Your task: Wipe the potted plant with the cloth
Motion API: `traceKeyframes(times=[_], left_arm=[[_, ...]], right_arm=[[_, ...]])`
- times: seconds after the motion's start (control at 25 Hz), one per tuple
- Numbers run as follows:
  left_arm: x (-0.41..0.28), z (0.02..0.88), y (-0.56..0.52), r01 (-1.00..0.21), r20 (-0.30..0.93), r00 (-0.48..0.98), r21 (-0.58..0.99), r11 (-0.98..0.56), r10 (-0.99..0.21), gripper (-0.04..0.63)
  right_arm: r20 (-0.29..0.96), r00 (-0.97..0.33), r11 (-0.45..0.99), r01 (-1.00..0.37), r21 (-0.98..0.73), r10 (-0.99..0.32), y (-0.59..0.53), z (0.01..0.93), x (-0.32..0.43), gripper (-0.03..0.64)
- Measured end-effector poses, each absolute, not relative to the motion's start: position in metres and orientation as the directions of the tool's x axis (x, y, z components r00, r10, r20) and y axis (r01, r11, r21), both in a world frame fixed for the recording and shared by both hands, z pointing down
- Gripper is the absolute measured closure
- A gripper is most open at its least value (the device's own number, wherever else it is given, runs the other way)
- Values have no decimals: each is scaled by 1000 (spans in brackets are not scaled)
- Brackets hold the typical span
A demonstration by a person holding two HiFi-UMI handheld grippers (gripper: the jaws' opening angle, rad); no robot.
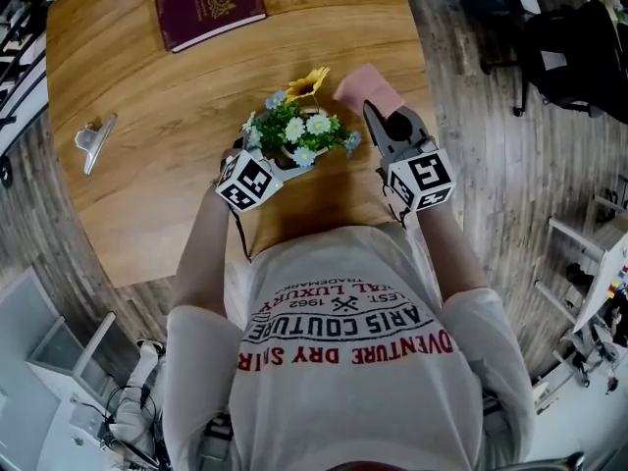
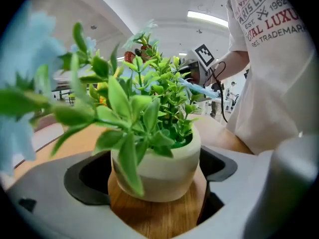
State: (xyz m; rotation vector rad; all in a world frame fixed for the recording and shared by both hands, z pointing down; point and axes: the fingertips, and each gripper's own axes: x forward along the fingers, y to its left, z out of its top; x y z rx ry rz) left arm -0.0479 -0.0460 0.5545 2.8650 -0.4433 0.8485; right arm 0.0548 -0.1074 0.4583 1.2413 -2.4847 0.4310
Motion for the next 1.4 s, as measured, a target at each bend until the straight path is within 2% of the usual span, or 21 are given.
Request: traceKeyframes(times=[0.4,0.6,0.64,0.68,0.72,0.76,0.84,0.88,0.92,1.0,1.24,1.4], left_arm=[[-99,534,-50,-564,502,718,14,-825,-482,40],[-110,490,-37,-625,440,702,3,-781,-560,46],[-114,480,-37,-649,426,686,-9,-761,-590,62],[-120,469,-39,-681,408,660,-30,-732,-631,135],[-126,458,-42,-716,386,628,-54,-696,-676,320],[-131,447,-44,-744,361,602,-72,-664,-713,396],[-136,428,-47,-778,321,574,-73,-624,-753,413],[-137,420,-47,-791,307,563,-68,-607,-767,456],[-139,411,-48,-804,296,550,-66,-591,-781,528],[-141,392,-49,-823,268,530,-65,-564,-804,568],[-142,332,-51,-864,190,460,-126,-487,-867,578],[-144,308,-50,-894,158,421,-97,-438,-893,578]], right_arm=[[399,-494,544,-839,14,-773,-105,441,48,580],[342,-474,525,-849,68,-811,-102,416,47,580],[330,-480,531,-844,78,-813,-101,410,45,580],[319,-489,540,-837,89,-812,-100,405,43,580],[309,-500,550,-829,101,-809,-100,400,40,581],[298,-511,561,-821,111,-806,-99,395,38,580],[278,-529,577,-807,126,-801,-98,386,35,581],[268,-537,583,-802,129,-800,-97,382,34,580],[259,-545,588,-798,131,-798,-96,378,33,581],[239,-561,599,-789,133,-793,-95,370,32,581],[177,-620,644,-748,159,-764,-88,345,26,580],[147,-651,667,-728,160,-745,-86,329,21,581]])
